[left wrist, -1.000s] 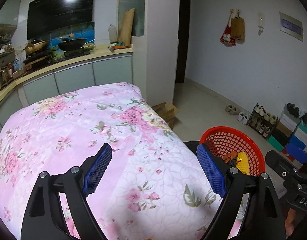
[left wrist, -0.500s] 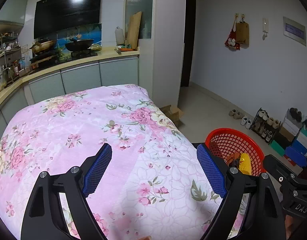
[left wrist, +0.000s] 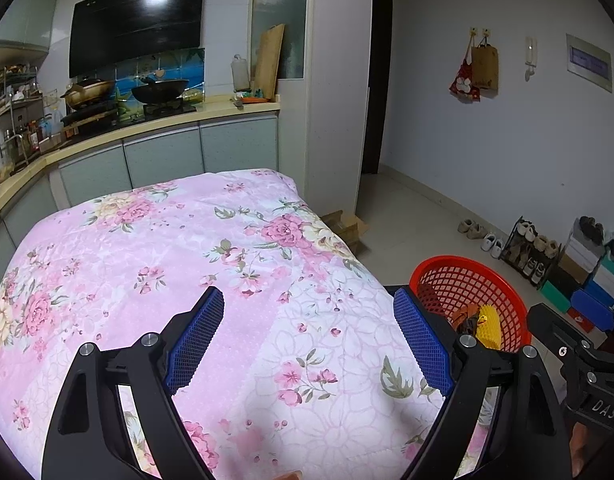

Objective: Collect trash

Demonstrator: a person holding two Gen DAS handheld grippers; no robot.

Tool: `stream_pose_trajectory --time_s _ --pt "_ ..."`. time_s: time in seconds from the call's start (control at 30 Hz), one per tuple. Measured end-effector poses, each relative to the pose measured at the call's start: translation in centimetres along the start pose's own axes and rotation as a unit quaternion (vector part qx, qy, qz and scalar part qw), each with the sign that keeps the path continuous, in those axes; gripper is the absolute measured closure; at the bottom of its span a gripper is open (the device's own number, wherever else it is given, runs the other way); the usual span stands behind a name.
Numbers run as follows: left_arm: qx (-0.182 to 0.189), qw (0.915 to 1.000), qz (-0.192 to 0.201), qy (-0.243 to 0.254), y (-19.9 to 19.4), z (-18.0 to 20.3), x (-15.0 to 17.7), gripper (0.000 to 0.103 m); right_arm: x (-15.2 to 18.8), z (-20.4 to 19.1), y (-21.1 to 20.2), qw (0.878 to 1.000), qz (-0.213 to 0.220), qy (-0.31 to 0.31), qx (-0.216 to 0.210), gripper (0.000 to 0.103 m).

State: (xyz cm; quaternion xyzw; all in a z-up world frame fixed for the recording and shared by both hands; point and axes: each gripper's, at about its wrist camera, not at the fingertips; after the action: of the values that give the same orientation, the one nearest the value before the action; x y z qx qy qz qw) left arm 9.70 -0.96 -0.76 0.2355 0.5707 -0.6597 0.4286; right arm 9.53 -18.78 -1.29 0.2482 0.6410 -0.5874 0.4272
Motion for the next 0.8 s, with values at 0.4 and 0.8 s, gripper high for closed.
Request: stream_pose_trajectory --time_s 0.4,0.8 --pt "0.002 1.0 0.0 0.001 -0.05 0.11 0.02 0.019 0.1 0.53 0.09 1.0 -0.006 0.007 0.003 0.007" --pt "0.007 1.0 -0.003 0.005 -0.11 0.59 0.12 0.019 0.12 0.88 -0.08 1.0 -0.008 0.01 0.005 0.007"
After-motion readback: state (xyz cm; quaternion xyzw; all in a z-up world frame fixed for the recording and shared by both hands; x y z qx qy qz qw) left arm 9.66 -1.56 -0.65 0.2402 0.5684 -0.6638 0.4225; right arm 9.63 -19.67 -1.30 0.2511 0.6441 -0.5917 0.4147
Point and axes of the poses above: each gripper's, at about its wrist camera, not at the fingertips, and y roughly the way its jaws point, z to its right, x to its underside, and after that the axes turned 15 degrees about -y, right-handed
